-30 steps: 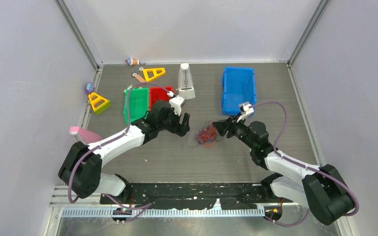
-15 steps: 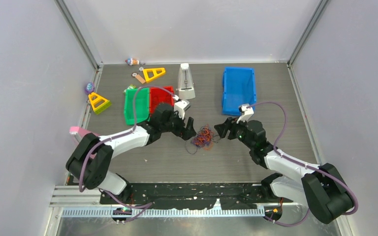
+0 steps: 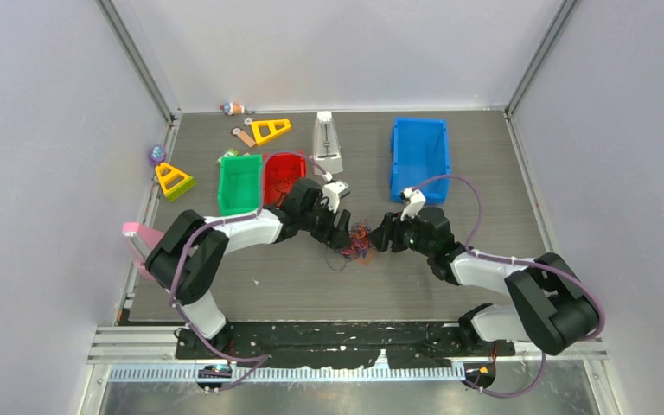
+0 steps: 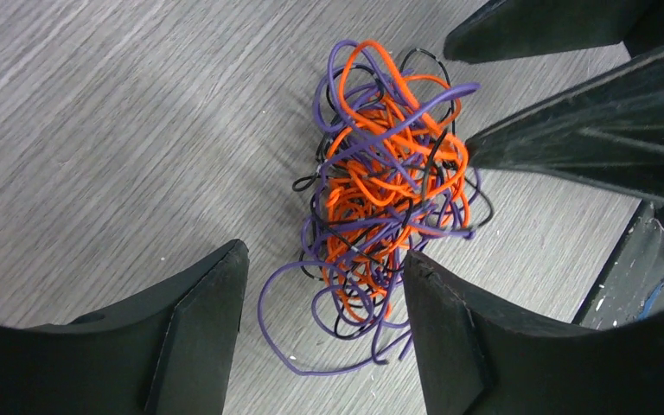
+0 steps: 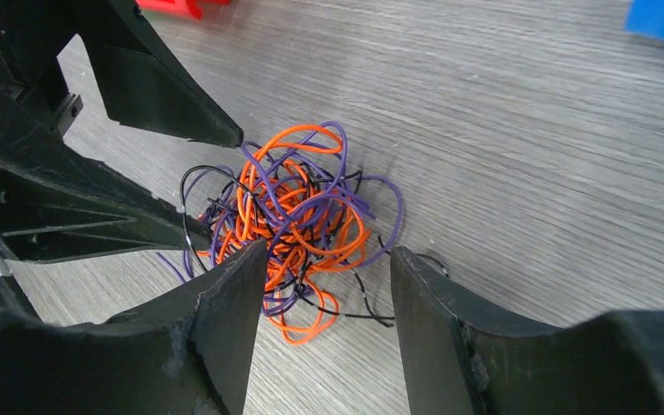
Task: Untangle the cables
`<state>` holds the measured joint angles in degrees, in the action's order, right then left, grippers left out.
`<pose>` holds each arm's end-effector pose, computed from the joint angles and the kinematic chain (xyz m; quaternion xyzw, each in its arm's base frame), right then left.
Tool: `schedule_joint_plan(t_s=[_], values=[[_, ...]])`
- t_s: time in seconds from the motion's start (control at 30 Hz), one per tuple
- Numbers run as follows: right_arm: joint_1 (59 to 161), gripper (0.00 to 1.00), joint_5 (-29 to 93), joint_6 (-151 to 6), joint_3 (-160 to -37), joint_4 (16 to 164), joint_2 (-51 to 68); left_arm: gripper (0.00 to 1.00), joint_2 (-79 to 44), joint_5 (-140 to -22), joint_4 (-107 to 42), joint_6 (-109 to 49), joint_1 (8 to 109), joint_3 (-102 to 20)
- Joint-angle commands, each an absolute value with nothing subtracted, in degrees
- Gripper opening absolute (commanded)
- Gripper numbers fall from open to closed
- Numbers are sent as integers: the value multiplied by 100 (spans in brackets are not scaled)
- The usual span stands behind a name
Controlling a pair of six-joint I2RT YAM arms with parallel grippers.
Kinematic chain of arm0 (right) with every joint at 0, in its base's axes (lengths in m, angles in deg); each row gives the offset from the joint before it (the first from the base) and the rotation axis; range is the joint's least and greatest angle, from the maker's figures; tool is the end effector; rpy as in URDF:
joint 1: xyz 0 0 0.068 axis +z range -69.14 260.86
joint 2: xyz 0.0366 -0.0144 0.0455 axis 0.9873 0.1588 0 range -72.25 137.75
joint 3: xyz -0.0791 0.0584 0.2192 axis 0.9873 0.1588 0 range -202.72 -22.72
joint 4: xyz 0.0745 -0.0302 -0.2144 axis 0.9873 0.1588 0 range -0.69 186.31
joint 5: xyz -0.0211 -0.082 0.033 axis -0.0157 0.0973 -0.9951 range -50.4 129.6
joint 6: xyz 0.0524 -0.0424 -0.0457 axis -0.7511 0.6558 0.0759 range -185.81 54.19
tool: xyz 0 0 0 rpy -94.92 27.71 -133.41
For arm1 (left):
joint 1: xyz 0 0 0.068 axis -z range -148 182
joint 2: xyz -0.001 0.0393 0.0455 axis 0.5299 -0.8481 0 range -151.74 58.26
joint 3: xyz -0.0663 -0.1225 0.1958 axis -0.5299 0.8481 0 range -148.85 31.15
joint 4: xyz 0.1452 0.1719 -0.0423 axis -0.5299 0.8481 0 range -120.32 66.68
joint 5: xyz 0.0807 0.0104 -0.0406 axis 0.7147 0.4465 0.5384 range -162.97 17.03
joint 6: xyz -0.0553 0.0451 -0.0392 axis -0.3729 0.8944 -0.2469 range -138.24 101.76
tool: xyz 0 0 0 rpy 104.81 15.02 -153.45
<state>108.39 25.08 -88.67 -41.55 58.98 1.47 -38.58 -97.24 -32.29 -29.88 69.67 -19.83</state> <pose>0.2178 0.1334 0.1380 -0.1023 0.8310 0.3245 0.4400 0.2485 -0.2285 0.1372 0.2828 0.8579 -0.3355 0.2673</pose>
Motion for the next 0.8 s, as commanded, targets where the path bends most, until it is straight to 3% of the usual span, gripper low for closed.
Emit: schedule_joint_plan(t_s=[0.0,0.23,0.43,0.5,0.77], values=[[10980,60,2146,-8935,-4555,5593,469,64,-4040,-10090,-3133,-3063,6988,-2299],[11226,59,2042,-8928,-5000,5749,1035,50,-4192,-10262,-3113,-3177,6990,-2392],[11240,12,2403,-8871,-5075,5954,905,0,-4091,-10185,-3106,-3168,6993,-2398],[11241,6,2900,-8845,-5040,6115,681,0,-3831,-9892,-3265,-3145,6992,-2207],[11241,5,5087,-8976,-4808,6815,-187,0,-2975,-8506,-3734,-3363,6797,-1460]])
